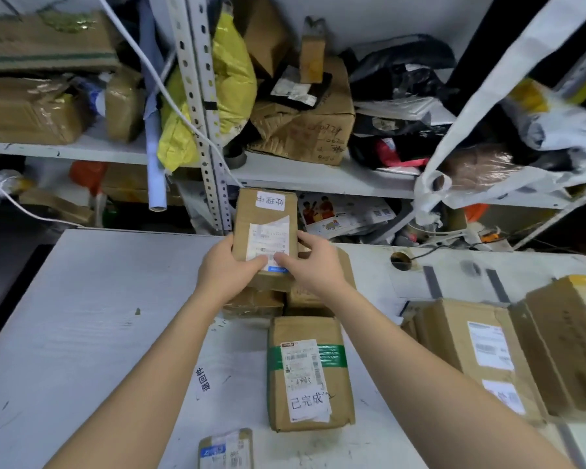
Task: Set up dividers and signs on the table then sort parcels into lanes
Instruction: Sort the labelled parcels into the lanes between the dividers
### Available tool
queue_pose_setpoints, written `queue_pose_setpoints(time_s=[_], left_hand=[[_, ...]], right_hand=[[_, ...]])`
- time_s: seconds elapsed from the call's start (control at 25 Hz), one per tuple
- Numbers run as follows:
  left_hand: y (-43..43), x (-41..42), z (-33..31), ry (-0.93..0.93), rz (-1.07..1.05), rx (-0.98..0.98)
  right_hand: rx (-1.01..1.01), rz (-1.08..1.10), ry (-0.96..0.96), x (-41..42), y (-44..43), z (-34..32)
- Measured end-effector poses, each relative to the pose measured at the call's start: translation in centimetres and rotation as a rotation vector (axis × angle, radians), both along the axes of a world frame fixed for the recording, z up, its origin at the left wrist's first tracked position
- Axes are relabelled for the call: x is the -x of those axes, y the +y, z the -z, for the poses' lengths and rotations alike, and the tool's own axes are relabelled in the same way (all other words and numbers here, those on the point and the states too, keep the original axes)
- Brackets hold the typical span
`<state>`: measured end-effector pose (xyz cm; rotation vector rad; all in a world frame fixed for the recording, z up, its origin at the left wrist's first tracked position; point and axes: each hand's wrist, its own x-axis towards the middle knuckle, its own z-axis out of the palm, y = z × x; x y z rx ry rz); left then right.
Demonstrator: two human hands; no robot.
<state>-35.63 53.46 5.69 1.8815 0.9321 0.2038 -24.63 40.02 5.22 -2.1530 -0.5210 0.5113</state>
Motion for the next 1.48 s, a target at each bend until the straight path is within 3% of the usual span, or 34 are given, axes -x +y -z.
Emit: queue_pose_setpoints(time_s=[0.36,0.72,0.96,1.28,1.48], left_hand=[[-13.9,-4.9,-10.6,-0.162,0.153,-0.253],[-37.6,-11.6,-15.8,-0.303,0.302,-0.204],[-49.8,-14.5,-14.0,-0.232,0.345,-0.118],[-55.3,-14.2,-8.9,-0.172,0.429,-0.041],[-55.2,-13.6,-8.7,-0.163,0.431,-0.020]], right_hand=[[-0.220,0.144,-0.133,-3.1,-15.7,-10.5],[-0.313,0.226,-0.219,-8.3,-41.2,-16.7],[-0.172,0.244,-0.194,-10.4,-53.7,-16.7],[0.014,0.282,-0.213,-10.8,-58.4,-11.1],[0.113,0.302,-0.261,-10.4,-57.9,-10.8]])
